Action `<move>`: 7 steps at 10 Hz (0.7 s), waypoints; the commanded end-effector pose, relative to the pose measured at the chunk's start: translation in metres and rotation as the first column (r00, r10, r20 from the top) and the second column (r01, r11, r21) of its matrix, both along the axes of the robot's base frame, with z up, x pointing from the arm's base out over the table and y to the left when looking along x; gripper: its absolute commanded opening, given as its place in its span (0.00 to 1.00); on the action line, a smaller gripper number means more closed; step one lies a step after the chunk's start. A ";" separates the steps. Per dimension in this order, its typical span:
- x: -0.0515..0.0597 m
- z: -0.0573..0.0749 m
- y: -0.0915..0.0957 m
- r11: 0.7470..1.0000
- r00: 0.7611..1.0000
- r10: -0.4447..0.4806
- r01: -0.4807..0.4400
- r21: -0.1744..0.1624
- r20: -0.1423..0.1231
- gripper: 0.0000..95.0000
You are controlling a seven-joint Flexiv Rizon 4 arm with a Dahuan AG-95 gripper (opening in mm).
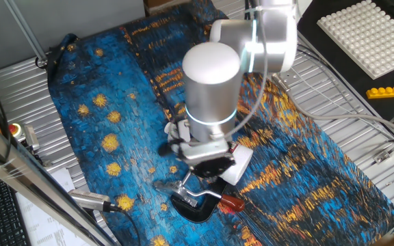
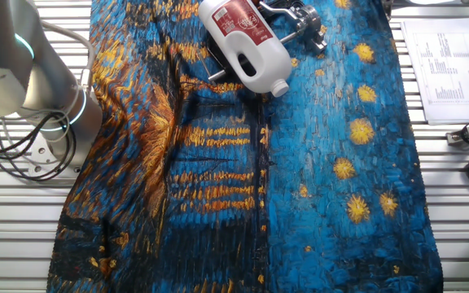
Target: Push down the lever
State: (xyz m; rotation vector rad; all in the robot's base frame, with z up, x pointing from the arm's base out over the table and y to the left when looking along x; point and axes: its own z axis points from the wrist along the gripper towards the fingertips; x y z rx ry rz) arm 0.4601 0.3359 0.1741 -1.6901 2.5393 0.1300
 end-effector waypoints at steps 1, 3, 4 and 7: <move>0.018 0.003 -0.023 0.872 0.870 -0.489 0.489 -0.016 -0.057 0.00; 0.018 0.003 -0.023 0.720 0.717 -0.693 0.694 -0.020 -0.075 0.00; 0.018 0.003 -0.023 0.618 0.614 -0.784 0.786 -0.018 -0.096 0.00; 0.019 -0.004 -0.036 0.490 0.484 -0.866 0.872 -0.016 -0.124 0.00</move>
